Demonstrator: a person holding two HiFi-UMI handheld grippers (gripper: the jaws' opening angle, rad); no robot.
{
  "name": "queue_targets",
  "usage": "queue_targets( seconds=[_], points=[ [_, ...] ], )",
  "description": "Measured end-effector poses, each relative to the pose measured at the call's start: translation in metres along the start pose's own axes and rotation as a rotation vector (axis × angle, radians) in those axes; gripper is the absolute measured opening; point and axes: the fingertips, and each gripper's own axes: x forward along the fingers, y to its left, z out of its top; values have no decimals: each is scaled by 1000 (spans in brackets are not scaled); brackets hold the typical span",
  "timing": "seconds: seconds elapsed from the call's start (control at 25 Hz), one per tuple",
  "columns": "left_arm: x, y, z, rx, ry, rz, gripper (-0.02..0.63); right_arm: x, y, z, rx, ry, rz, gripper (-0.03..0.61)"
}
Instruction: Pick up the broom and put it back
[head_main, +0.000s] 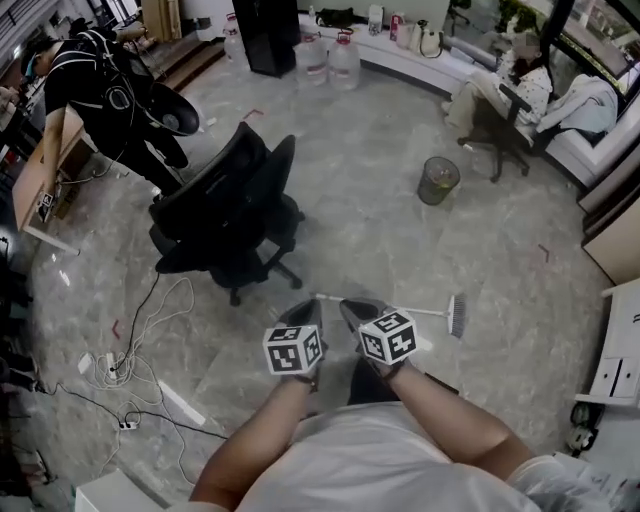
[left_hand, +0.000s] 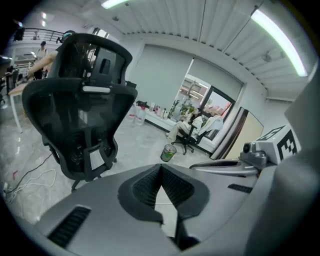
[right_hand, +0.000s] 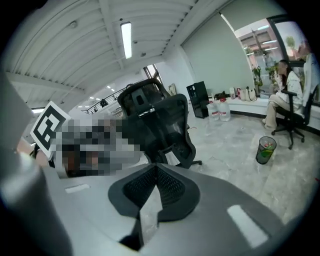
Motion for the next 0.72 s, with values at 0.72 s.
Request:
queue_targets(
  seconds=[0.72],
  points=[
    [253,126,-62,-204,204,97,7,241,-212,-91,-128,398,176,3]
  ],
)
